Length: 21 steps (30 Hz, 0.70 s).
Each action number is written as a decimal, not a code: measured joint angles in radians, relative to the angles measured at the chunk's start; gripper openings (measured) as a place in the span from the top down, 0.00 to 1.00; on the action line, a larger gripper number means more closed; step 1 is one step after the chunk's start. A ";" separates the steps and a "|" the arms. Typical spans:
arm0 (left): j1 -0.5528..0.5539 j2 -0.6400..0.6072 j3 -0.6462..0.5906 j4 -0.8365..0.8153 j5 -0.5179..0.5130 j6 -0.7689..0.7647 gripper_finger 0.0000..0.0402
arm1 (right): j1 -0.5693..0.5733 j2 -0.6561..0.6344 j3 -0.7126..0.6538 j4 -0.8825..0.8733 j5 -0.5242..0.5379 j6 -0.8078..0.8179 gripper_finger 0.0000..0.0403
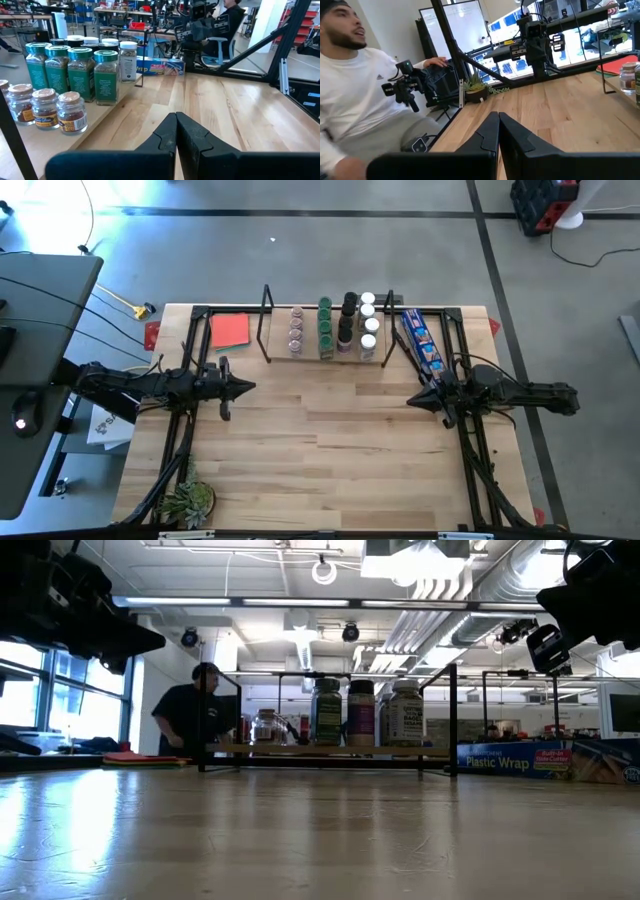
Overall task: Shelf spices
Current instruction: Return to Home Position
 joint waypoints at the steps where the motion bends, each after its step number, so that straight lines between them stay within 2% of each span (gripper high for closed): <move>1: 0.000 -0.011 0.000 0.000 0.001 0.000 1.00 | 0.000 0.000 0.000 0.000 0.000 0.000 0.99; 15: 0.000 -0.137 0.000 0.000 0.002 0.000 1.00 | 0.000 0.001 0.000 0.000 0.000 0.000 0.99; 21: 0.000 -0.124 0.000 0.020 -0.003 0.000 1.00 | 0.000 0.006 0.000 -0.001 0.000 0.000 0.99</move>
